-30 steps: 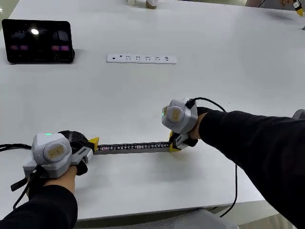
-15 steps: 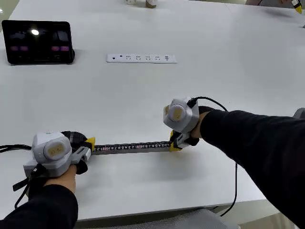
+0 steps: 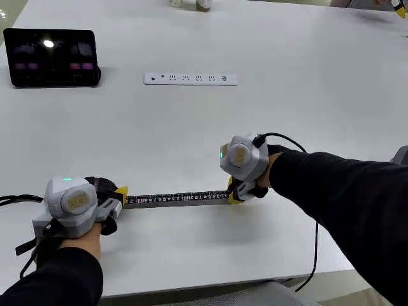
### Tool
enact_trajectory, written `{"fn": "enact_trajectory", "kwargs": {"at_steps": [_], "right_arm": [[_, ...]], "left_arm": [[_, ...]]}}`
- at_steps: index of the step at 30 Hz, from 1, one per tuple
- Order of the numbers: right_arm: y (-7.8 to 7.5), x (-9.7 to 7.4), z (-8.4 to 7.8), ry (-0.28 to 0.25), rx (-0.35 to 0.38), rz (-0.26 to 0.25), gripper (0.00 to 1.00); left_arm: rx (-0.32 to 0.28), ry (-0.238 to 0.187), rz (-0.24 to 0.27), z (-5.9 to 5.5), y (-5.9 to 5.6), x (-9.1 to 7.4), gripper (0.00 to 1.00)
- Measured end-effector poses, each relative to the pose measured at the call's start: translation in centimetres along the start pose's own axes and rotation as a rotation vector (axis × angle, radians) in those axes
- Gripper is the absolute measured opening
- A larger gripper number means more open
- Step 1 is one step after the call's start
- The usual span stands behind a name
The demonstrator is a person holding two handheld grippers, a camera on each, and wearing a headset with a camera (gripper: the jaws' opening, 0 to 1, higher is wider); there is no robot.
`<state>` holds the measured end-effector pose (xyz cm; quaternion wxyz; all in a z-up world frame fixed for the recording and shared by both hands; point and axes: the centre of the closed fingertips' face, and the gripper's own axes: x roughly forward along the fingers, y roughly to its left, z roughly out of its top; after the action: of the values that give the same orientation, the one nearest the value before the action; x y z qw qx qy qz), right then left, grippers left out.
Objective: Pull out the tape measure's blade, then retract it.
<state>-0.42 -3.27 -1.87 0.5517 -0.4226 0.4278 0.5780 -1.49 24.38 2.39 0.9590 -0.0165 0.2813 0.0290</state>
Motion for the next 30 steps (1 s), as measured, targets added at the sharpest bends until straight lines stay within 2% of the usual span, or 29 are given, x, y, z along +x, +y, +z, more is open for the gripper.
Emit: {"fn": "enact_trajectory", "kwargs": {"at_steps": [3, 7, 13, 17, 25, 30], "right_arm": [[0.04, -0.02, 0.04, -0.004, -0.014, 0.005, 0.09], [0.04, 0.05, 0.15, 0.003, 0.015, -0.007, 0.1], [0.09, 0.03, 0.21, 0.003, -0.015, 0.002, 0.1], [0.33, 0.07, 0.39, 0.028, -0.048, -0.005, 0.1], [0.13, 0.04, 0.41, 0.026, -0.015, 0.001, 0.1], [0.25, 0.06, 0.55, 0.028, -0.044, 0.005, 0.11]], "left_arm": [[0.003, 0.001, -0.001, -0.03, 0.01, 0.1, 0.63], [0.006, 0.002, -0.002, -0.09, 0.1, 0.2, 0.63], [0.007, 0.009, -0.003, -0.21, 0.09, 0.18, 0.63], [0.006, 0.011, -0.004, -0.25, 0.09, -0.04, 0.63], [0.006, 0.015, -0.003, -0.21, 0.04, -0.29, 0.63], [0.006, 0.016, -0.004, -0.15, 0.02, -0.33, 0.63]]}}
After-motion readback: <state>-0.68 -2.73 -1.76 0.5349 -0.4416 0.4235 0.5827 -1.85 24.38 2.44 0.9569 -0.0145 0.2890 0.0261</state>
